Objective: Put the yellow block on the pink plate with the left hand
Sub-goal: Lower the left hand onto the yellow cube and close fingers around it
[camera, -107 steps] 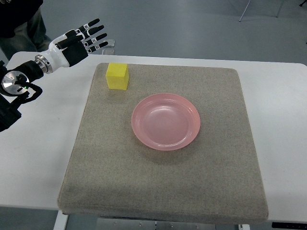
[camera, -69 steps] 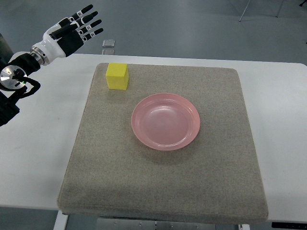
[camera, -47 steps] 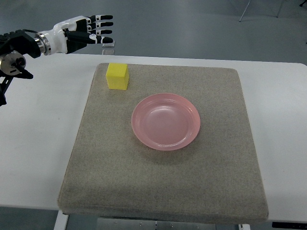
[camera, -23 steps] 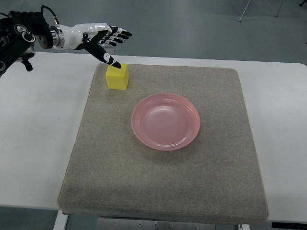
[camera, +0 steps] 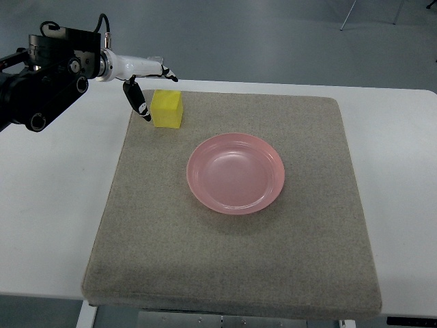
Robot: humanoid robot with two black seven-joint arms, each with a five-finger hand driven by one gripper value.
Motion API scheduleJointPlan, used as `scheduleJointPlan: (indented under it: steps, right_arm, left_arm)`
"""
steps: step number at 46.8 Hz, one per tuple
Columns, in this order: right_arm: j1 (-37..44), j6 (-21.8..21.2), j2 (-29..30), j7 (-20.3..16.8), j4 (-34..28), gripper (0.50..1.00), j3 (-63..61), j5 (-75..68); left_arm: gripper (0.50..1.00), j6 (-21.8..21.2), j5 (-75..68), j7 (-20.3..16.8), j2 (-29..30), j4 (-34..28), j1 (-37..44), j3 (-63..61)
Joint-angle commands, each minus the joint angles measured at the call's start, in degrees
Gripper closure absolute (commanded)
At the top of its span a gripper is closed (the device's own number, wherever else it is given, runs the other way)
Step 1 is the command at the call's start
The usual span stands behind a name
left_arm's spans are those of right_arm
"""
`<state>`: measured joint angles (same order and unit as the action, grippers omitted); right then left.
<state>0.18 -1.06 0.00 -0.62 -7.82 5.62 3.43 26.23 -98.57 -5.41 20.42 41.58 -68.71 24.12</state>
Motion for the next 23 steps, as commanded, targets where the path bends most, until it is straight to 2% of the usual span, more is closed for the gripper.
scheduleJointPlan:
  steps: [1,6,23]
  right_arm:
    - [0.0,0.0,0.0,0.0,0.0,0.576,0.0,0.0]
    - [0.0,0.0,0.0,0.0,0.0,0.576,0.0,0.0]
    - [0.0,0.0,0.0,0.0,0.0,0.576,0.0,0.0]
  left_arm:
    - [0.506,-4.2,0.0,0.2,-1.4,-1.7,0.1,-2.5]
    - [0.506,-6.7,0.0,0.4,-4.0,-4.8,0.1,-3.8]
    - [0.516,-9.2,0.3,0.6,-8.0,-9.7,0.6,-4.1]
